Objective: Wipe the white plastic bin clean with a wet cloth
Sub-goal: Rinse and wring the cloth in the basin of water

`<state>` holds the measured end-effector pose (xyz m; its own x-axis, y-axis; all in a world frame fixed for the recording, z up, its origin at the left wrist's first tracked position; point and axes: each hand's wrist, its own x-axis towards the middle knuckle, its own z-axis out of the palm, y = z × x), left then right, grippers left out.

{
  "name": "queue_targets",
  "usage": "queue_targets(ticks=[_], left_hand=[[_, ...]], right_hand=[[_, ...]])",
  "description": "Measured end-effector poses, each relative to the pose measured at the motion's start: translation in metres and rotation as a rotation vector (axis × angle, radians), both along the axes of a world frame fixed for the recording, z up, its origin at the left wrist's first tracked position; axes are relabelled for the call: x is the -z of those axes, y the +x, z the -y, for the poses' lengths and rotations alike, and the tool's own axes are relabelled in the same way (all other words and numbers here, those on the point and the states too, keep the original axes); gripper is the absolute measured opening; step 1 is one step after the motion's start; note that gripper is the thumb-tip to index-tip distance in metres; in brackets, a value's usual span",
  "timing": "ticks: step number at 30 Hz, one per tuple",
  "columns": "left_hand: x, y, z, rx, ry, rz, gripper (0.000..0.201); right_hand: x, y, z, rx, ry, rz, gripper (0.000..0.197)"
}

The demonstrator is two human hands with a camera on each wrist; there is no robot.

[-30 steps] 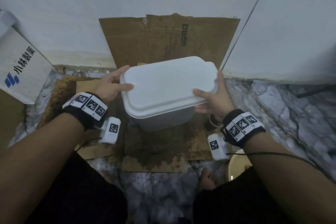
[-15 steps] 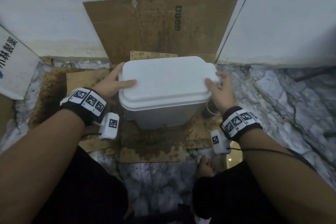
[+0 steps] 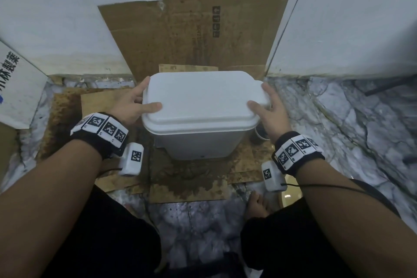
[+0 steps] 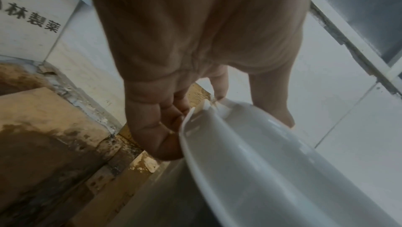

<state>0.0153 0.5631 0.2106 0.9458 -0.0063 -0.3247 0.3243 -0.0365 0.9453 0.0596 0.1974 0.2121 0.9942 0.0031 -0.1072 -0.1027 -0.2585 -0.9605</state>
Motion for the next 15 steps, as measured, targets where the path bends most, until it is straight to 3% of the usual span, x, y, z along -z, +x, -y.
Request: queue_targets(ticks=[6,10,12,15], left_hand=[[-0.011,-0.004,0.011,0.081,-0.009,0.0,0.069],[-0.027,-0.004,0.017,0.044,0.108,-0.056,0.057],[-0.042,-0.003,0.019,0.044,0.276,-0.108,0.071],[-0.066,-0.001,0.025,0.047,0.697,-0.135,0.101]], right_hand=[[0.004,0.002,-0.001,-0.059,-0.086,0.019,0.07],[-0.007,0.002,0.0,-0.096,-0.163,-0.016,0.072],[-0.017,0.003,0.002,-0.113,-0.214,-0.058,0.07],[-0.039,0.003,0.006,-0.197,-0.337,-0.13,0.076]])
